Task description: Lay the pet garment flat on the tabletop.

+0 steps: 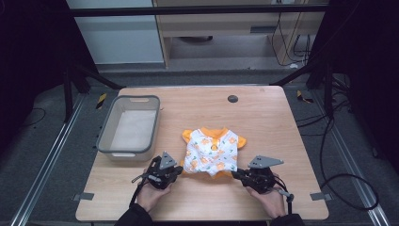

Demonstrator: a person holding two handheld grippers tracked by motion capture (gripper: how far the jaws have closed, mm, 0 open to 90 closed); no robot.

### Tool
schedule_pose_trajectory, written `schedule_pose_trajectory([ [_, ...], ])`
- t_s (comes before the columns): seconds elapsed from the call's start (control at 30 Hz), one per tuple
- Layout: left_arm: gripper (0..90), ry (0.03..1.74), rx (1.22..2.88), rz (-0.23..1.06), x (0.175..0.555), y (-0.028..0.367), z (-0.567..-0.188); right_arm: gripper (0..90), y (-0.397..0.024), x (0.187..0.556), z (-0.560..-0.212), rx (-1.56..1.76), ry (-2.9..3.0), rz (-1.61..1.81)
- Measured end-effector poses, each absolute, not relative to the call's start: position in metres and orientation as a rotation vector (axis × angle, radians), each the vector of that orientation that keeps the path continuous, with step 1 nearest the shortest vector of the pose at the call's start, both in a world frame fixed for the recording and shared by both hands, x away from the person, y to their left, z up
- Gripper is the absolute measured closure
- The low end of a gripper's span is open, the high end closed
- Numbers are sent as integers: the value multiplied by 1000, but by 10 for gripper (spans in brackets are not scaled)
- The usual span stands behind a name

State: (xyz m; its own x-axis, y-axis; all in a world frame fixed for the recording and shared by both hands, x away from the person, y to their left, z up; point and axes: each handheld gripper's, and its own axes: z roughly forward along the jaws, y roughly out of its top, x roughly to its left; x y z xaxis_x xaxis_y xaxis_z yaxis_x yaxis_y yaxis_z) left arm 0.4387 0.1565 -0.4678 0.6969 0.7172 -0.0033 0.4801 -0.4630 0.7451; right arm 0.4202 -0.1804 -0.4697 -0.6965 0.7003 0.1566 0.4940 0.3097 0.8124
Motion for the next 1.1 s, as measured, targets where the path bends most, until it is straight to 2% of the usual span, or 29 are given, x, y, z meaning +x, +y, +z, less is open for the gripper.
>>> schedule_pose_trajectory([
  [0.3,895,865,2068,382,427,165,-442,810,-191,414,-450,1072,2303,1423],
  [0.57,896,851,2011,398,426,167,-417,792,-197,423,-429,1070,2257,1475],
  [0.67,895,888,2042,417,437,160,-420,778,-195,443,-431,1157,2244,1429],
  [0.8,893,973,2119,448,462,148,-446,764,-188,463,-448,1239,2244,1334],
  [1.1,887,1014,2189,457,482,135,-477,718,-174,483,-478,1244,2199,1167],
])
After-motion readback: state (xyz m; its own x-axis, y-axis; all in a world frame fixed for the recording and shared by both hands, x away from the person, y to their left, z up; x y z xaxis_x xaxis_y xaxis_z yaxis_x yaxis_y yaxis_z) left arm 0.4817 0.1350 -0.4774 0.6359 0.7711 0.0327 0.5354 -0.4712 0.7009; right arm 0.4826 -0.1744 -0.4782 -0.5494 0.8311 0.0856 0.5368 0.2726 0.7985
